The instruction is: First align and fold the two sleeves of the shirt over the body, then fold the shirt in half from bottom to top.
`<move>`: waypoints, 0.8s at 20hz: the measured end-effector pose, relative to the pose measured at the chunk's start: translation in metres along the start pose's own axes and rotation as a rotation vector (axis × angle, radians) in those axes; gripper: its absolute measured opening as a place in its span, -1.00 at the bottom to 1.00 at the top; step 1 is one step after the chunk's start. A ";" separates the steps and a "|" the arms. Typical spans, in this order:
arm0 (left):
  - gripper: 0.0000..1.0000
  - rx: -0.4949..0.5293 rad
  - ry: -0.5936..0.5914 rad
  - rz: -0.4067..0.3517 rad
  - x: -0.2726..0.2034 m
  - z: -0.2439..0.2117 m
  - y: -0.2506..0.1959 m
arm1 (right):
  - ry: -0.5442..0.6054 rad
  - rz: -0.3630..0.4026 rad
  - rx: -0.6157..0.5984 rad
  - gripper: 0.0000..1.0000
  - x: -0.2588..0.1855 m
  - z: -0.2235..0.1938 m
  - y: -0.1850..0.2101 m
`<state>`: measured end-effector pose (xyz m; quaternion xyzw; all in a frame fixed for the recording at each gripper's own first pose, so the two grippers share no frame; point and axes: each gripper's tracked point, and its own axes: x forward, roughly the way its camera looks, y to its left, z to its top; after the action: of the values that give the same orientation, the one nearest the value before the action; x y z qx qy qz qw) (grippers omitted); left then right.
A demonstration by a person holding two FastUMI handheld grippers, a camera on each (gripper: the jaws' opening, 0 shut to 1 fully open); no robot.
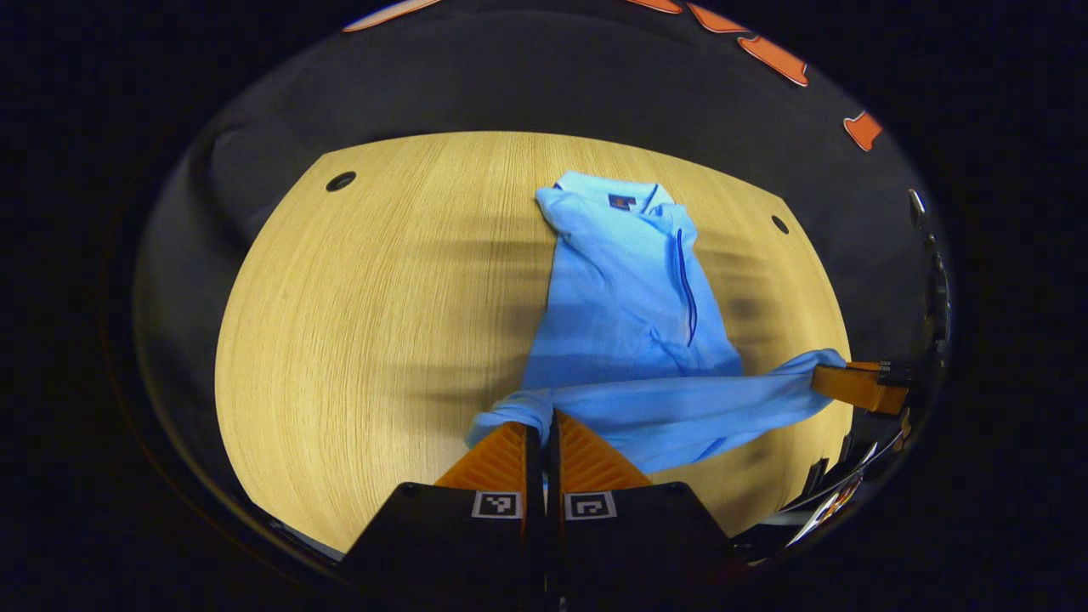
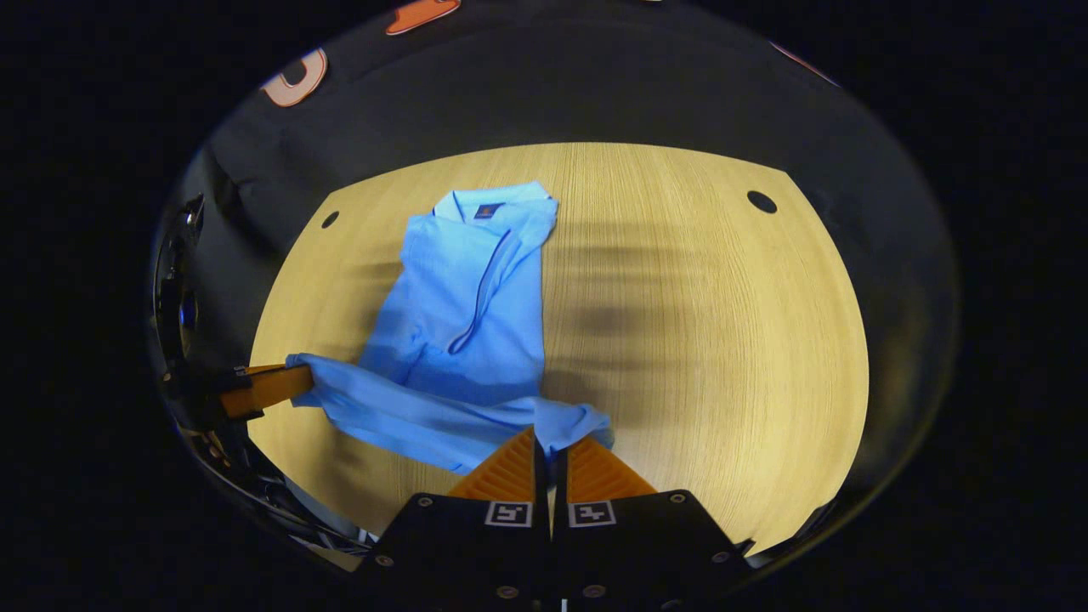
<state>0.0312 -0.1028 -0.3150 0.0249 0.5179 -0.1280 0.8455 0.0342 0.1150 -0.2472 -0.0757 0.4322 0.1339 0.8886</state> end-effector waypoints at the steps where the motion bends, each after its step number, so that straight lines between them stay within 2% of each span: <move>1: -0.90 0.003 -0.012 -0.004 0.002 0.017 0.000 | -0.019 -0.004 -0.004 -0.98 0.001 0.018 -0.003; 4: -0.90 0.004 -0.052 -0.014 0.008 0.074 0.007 | -0.073 -0.003 -0.002 -0.97 0.001 0.064 -0.004; 5: -0.90 0.007 -0.067 -0.011 0.014 0.076 0.008 | -0.087 -0.003 -0.006 -0.97 0.005 0.077 -0.003; 6: -0.90 0.006 -0.079 -0.014 0.014 0.105 0.008 | -0.102 -0.006 -0.010 -0.98 0.007 0.088 -0.004; 13: -0.90 0.039 -0.148 -0.006 0.043 0.179 0.021 | -0.162 -0.026 -0.004 -0.98 0.052 0.152 -0.010; 16: -0.90 0.057 -0.187 0.034 0.067 0.201 0.033 | -0.185 -0.015 0.017 -0.96 0.075 0.167 -0.006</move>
<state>0.2427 -0.1186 -0.2841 0.0456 0.4324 -0.1300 0.8911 0.2049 0.1637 -0.2034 -0.0585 0.3486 0.1300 0.9264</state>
